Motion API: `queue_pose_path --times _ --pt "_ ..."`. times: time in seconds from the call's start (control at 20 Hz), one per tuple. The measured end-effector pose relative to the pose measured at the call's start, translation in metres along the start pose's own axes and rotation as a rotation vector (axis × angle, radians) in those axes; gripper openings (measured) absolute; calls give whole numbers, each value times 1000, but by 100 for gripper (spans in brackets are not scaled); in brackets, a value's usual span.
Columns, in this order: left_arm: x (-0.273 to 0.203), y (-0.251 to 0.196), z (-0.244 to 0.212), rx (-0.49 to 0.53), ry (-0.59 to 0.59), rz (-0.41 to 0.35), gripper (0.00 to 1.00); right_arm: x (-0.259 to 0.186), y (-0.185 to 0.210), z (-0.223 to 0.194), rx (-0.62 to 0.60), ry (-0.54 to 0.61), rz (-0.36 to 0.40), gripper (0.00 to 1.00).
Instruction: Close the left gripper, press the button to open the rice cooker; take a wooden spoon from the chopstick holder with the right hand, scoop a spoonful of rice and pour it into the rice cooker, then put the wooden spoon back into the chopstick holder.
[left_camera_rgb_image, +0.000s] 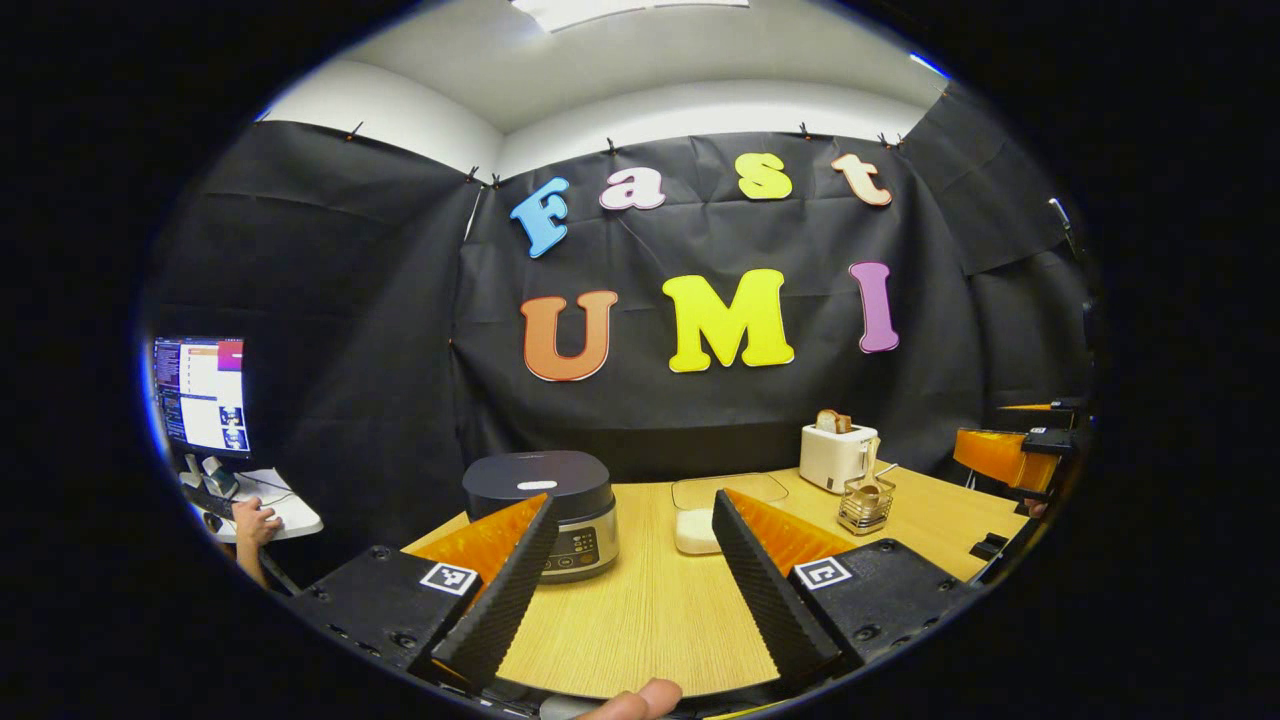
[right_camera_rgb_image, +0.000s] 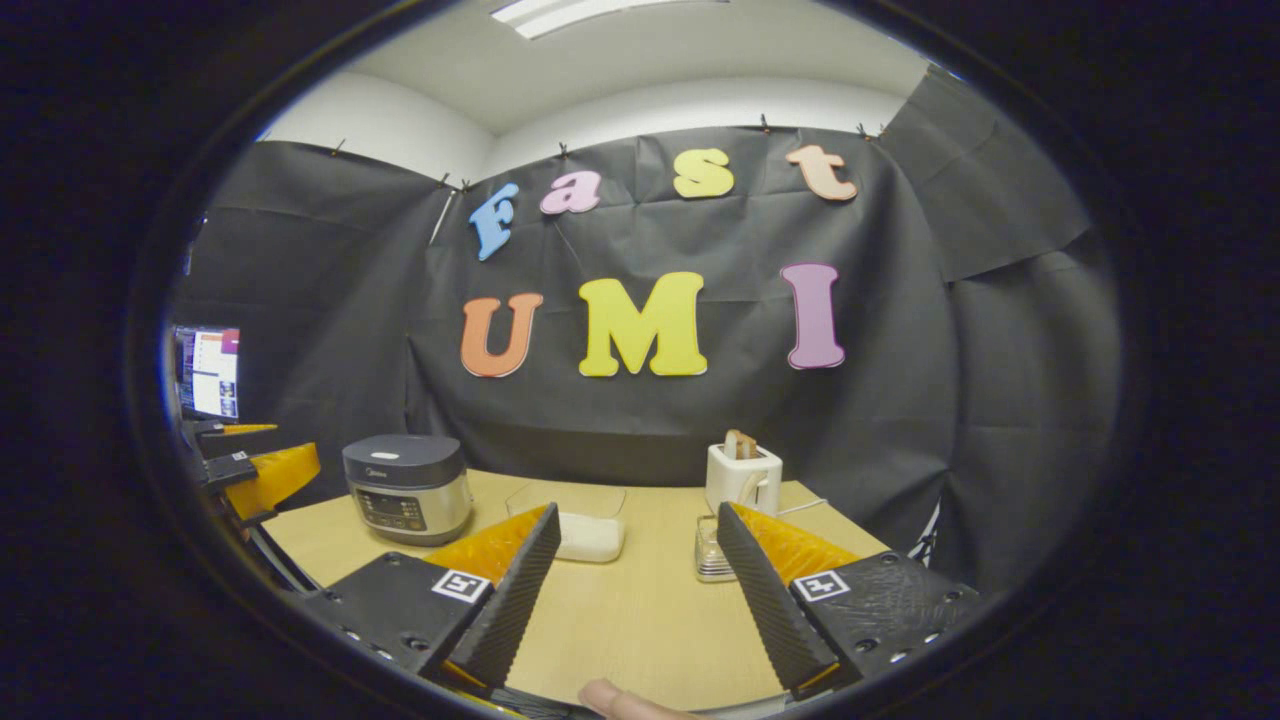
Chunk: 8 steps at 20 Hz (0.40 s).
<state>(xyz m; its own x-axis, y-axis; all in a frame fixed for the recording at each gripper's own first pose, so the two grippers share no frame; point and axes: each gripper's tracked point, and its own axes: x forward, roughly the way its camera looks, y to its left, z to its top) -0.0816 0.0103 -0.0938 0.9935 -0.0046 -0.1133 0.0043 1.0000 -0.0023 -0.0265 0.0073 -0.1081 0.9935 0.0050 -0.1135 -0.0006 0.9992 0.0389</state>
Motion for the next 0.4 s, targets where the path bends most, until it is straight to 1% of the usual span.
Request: queue_pose_path --times 0.15,0.4 --pt "-2 -1 2 0 -9 1 99 -1 1 -1 -6 0 2 94" --pt "-2 -9 -2 -9 -1 -17 99 0 -3 -7 10 18 -2 94"
